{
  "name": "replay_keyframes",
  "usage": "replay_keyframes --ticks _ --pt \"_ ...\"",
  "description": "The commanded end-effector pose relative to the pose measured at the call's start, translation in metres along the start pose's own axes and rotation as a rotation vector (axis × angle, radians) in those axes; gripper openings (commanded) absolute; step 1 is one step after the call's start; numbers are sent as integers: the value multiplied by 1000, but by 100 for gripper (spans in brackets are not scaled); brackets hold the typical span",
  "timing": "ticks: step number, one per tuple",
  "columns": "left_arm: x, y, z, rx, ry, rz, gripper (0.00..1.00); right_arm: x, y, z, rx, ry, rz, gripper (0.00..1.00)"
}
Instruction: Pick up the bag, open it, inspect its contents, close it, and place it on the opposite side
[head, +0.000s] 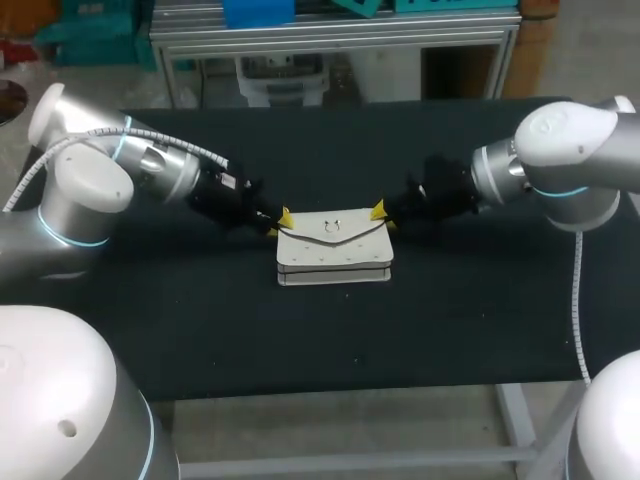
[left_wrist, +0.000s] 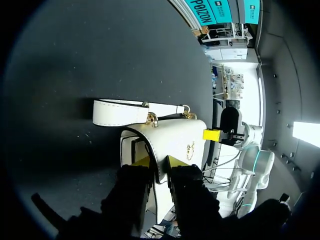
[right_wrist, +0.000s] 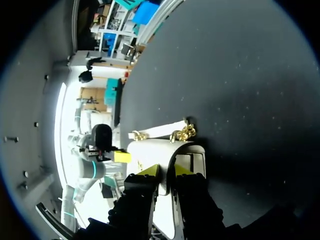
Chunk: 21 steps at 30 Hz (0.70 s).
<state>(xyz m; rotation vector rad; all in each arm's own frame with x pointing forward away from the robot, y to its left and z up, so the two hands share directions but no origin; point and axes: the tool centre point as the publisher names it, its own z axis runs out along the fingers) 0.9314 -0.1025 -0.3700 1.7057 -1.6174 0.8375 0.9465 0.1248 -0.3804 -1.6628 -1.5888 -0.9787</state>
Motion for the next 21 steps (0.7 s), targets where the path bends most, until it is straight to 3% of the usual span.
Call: replay_keyframes --ticks 1,21 --pt "-5 3 0 17 3 1 0 -1 -1 -4 -2 -4 0 0" --pt "-5 3 3 -3 32 -6 0 -2 -1 -2 1 29 16 0"
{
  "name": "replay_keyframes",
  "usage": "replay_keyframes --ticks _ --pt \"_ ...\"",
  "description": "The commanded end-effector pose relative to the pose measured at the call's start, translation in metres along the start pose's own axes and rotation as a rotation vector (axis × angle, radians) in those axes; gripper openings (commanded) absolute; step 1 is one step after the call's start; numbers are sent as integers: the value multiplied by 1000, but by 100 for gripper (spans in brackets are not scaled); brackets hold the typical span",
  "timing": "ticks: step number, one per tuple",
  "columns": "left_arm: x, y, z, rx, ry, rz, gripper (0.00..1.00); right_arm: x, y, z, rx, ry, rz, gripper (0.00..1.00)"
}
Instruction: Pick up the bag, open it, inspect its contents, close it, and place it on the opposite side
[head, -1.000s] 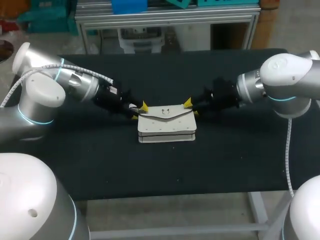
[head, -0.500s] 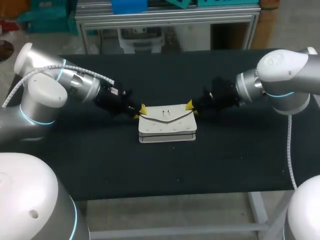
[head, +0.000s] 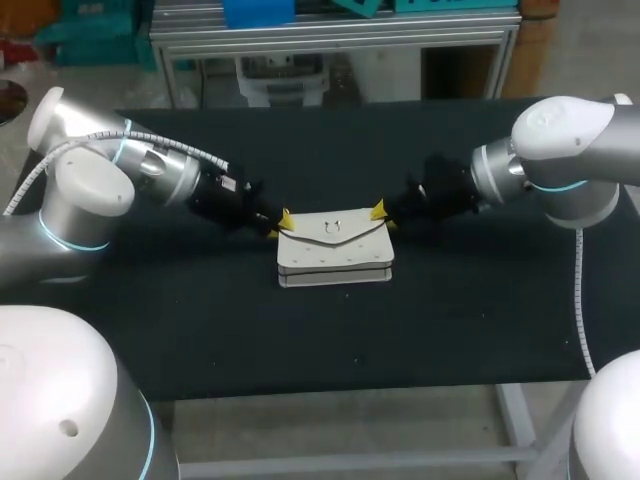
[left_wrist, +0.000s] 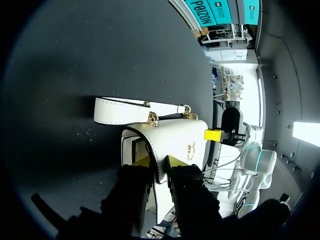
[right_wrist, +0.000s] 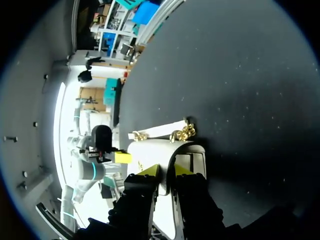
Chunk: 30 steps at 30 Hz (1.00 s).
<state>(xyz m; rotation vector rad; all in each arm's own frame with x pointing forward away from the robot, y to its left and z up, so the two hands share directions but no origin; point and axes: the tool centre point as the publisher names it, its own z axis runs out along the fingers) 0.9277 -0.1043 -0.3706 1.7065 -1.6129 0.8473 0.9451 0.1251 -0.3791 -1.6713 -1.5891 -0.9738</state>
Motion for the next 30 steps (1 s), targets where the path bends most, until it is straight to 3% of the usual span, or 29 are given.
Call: replay_keyframes --ticks 1,2,3,4,7,8,9,10,12,13,15,20,23,24,25,26,28,30 --pt "-5 -1 1 -20 44 -7 27 -4 0 -1 0 35 12 40" --pt "-5 -1 0 -16 47 -12 72 -3 0 -1 -9 45 13 80" --pt "-5 -2 0 -24 61 -14 93 -1 -1 -1 -8 48 15 100" --pt "-4 -2 -2 -28 75 -18 100 0 -1 -2 -10 52 17 100" --pt "-5 -2 -5 -25 94 -24 100 6 -3 -6 -24 81 20 100" --pt "-4 -2 -6 -19 96 -26 96 8 -3 -7 -32 79 22 100" --pt "-4 -2 -6 -20 101 -26 89 11 -4 -7 -29 80 17 93" --pt "-4 -2 -7 -20 105 -27 84 13 -5 -8 -29 90 14 76" --pt "-4 -2 -7 -19 112 -28 75 15 -6 -8 -28 91 16 67" --pt "-3 -1 -7 -29 127 -33 65 17 -6 -8 -28 101 19 51" --pt "0 -1 -8 -30 135 -32 51 18 -8 -9 -21 107 23 47" --pt "4 3 -7 -47 145 -30 42 16 -13 -5 8 119 59 43" --pt "2 3 -2 -58 141 -36 44 8 -14 0 40 108 88 48" --pt "1 3 1 -65 140 -40 44 5 -14 3 43 105 101 60" --pt "1 3 3 -71 139 -43 45 1 -13 6 45 92 111 64" --pt "0 2 6 -71 138 -45 44 -2 -12 8 54 97 118 62" --pt "-2 2 11 -77 136 -52 29 -5 -12 12 57 100 122 45" --pt "-3 1 14 -80 139 -58 0 -7 -12 14 60 107 131 35"
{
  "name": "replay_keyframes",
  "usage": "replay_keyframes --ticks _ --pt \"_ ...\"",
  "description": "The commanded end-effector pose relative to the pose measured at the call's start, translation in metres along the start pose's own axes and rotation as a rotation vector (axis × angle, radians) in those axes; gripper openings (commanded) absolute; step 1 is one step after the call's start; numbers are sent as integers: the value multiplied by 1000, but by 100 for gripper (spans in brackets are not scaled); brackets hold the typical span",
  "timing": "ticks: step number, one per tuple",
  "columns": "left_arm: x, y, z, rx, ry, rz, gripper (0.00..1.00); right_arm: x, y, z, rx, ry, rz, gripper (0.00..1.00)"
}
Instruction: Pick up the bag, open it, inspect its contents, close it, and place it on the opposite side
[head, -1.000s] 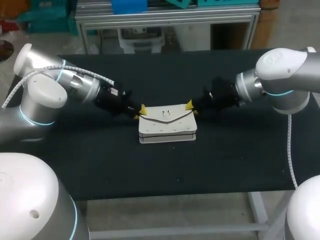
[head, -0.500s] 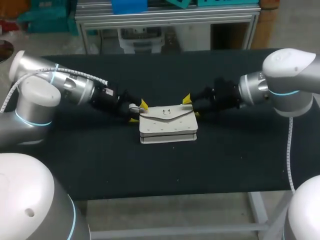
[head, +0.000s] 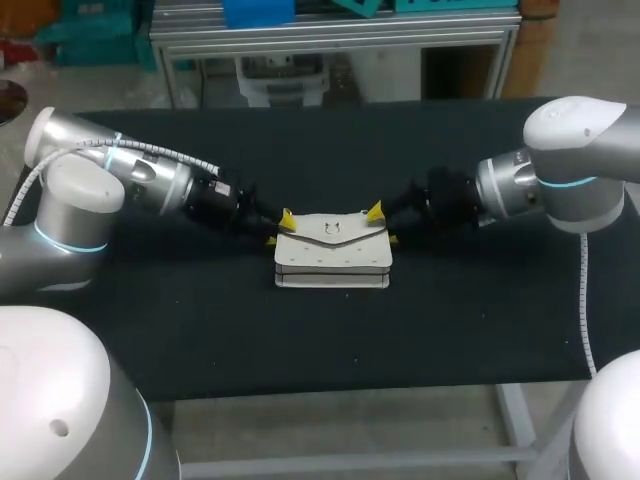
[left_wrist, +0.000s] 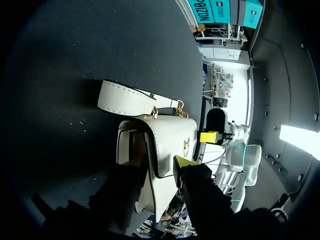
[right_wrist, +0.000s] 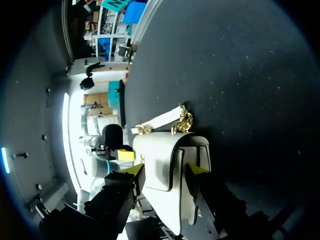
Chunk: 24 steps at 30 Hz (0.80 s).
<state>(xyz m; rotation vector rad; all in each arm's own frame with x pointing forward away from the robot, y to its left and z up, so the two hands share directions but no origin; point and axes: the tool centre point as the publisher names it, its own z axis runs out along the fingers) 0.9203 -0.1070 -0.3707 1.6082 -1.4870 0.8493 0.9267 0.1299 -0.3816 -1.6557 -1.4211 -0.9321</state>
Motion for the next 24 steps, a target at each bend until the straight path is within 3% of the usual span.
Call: replay_keyframes --ticks 1,2,3,12,13,14,15,16,18,21,23,24 --pt "-7 -7 12 -14 9 -7 0 -9 9 10 20 18 8 23" --pt "-8 -7 13 -13 8 -8 0 -9 9 11 21 18 9 6" --pt "-8 -7 14 -12 7 -8 0 -10 9 11 22 18 9 0" --pt "-5 -1 9 1 18 11 0 -7 14 4 -18 28 -5 0" --pt "-4 -1 8 3 21 17 3 -5 14 3 -28 24 -12 27" --pt "-3 0 7 4 23 20 14 -4 14 3 -33 25 -15 44" --pt "-1 1 6 8 23 25 25 -2 14 2 -34 26 -18 77" --pt "0 1 5 9 26 29 29 -1 15 2 -41 25 -25 93" --pt "3 2 5 13 28 37 33 2 15 1 -50 27 -32 96" --pt "6 3 3 14 33 44 33 5 15 0 -62 31 -41 94" --pt "7 3 3 15 36 49 31 6 15 0 -67 35 -45 72" --pt "7 3 4 15 37 50 28 6 14 0 -70 37 -46 53"
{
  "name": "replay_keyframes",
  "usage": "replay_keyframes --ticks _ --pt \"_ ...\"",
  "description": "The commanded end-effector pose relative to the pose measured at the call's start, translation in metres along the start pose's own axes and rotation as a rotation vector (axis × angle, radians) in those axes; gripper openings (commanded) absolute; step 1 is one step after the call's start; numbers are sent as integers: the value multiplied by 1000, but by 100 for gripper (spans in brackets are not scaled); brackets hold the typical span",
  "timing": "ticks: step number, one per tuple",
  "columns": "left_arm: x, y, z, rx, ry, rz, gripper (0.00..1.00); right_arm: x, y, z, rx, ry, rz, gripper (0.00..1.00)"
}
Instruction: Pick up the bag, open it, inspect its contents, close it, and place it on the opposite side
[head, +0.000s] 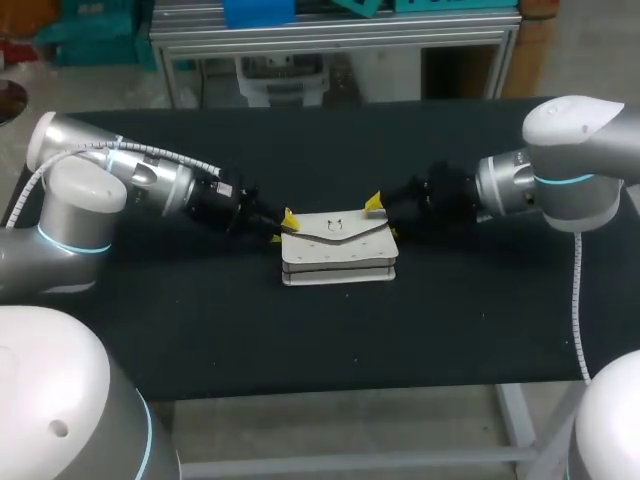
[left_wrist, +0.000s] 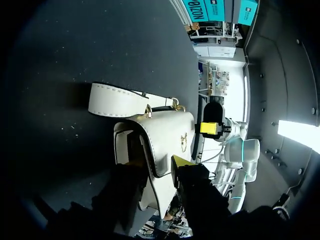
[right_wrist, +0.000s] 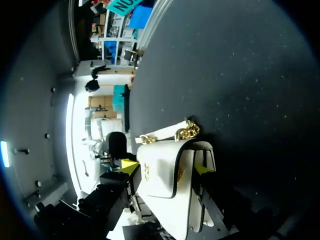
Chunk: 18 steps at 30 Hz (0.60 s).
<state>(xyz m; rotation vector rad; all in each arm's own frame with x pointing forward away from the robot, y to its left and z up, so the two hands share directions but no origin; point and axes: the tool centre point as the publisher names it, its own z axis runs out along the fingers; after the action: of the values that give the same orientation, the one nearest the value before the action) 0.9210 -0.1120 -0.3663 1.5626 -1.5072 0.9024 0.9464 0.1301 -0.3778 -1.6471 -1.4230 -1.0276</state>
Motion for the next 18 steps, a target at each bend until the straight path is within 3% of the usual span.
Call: replay_keyframes --ticks 1,2,3,4,18 --pt "0 4 2 8 6 3 20 0 -5 0 -19 8 -3 43" --pt "0 3 3 7 7 3 13 0 -5 -1 -24 12 -2 30" --pt "-1 3 4 4 6 1 7 -1 -5 -1 -25 12 -2 2" --pt "-2 2 5 3 5 -1 0 -1 -4 -2 -27 15 -2 0" --pt "-18 -4 12 -13 5 -48 3 -18 1 4 -27 -11 9 0"
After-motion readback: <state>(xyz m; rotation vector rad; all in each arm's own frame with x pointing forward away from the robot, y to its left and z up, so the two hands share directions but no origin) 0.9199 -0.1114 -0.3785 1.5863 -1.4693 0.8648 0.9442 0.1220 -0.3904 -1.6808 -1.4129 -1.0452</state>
